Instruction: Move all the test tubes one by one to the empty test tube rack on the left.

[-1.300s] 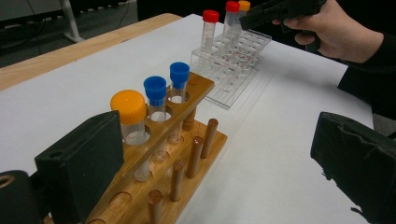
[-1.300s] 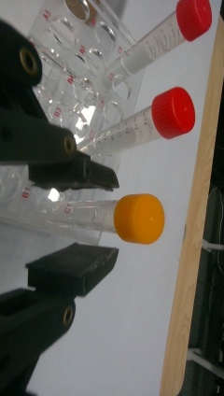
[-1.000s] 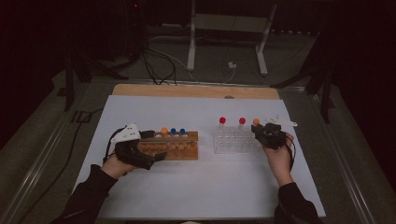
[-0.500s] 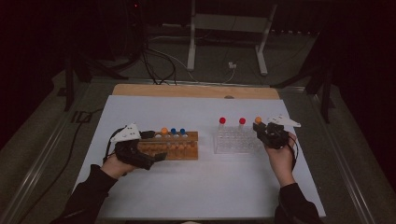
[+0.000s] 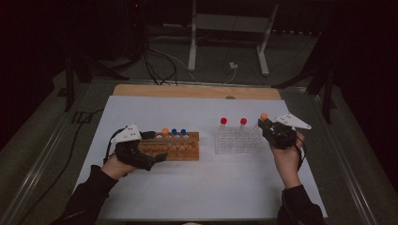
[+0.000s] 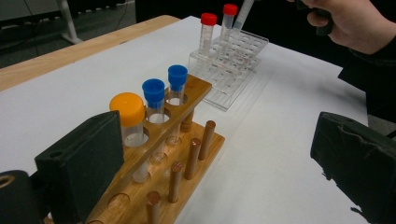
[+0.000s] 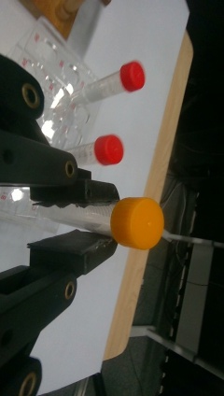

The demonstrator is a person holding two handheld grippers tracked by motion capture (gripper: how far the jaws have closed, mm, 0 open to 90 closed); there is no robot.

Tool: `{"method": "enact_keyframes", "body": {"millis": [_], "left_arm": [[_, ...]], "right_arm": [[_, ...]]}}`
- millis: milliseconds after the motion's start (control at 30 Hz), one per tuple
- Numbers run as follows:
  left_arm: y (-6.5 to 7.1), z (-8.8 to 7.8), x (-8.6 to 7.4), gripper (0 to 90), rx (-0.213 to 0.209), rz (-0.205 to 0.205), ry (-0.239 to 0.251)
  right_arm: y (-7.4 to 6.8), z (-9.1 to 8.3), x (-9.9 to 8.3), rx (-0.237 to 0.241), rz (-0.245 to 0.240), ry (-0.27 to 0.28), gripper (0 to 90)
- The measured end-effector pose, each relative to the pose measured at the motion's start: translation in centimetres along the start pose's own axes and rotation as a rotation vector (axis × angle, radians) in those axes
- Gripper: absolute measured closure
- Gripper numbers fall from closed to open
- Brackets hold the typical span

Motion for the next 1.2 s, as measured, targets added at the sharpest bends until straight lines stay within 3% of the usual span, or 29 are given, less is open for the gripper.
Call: {"method": "enact_keyframes", "body": {"millis": [200,400,833,1200], "left_arm": [[0.1,0.0,0.1,3.5,-0.002,0.007,0.002],[0.2,-0.1,0.2,3.6,-0.006,0.01,0.002],[0.6,0.0,0.5,3.5,-0.018,0.011,0.007],[1.4,0.3,1.1,3.5,-0.033,0.02,0.02]], "right_arm": [[-0.8,-0.6,0.9,0.022,-0.011,0.014,74.2],[-2.5,-0.8,1.1,0.073,-0.014,0.009,74.2],[-8.2,-1.3,1.4,0.245,-0.03,-0.01,74.2],[-13.1,-1.6,0.6,0.401,-0.043,-0.04,74.2]]}}
Point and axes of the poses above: each handheld gripper's, and its own axes: z roughly forward along the jaws, x roughly out of its top, y roughly to its right, the point moved 8 cm from there along z, roughly forward along the jaws, and after that the axes turned 13 degrees about y, right-handed, at the moved point
